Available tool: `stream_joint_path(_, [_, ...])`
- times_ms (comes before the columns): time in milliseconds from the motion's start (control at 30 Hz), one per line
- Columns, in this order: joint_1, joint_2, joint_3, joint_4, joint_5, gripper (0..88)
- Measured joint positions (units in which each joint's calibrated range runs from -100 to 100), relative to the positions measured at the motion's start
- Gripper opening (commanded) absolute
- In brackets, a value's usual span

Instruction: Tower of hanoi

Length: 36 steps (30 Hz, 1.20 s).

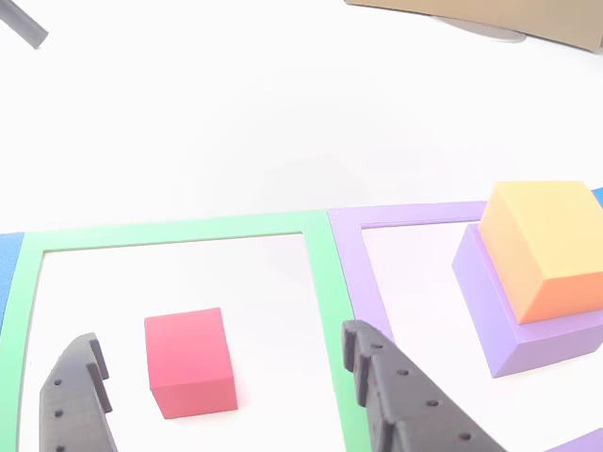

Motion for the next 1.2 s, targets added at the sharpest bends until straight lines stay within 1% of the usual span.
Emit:
stream_joint_path(267, [-0.2, 8.2, -3.3, -4.5, 0.0, 25.5])
stream_joint_path(600, [-4.2, 11.3, -4.8, -4.9, 0.0, 21.9])
stream_joint_path(733, [-5.7, 12.3, -6.0, -4.9, 0.0, 17.4])
stream_joint_path(867, [-6.9, 12.8, -7.4, -4.9, 0.0, 10.7])
stream_joint_path(1200, [-8.3, 12.8, -8.1, -4.9, 0.0, 4.2])
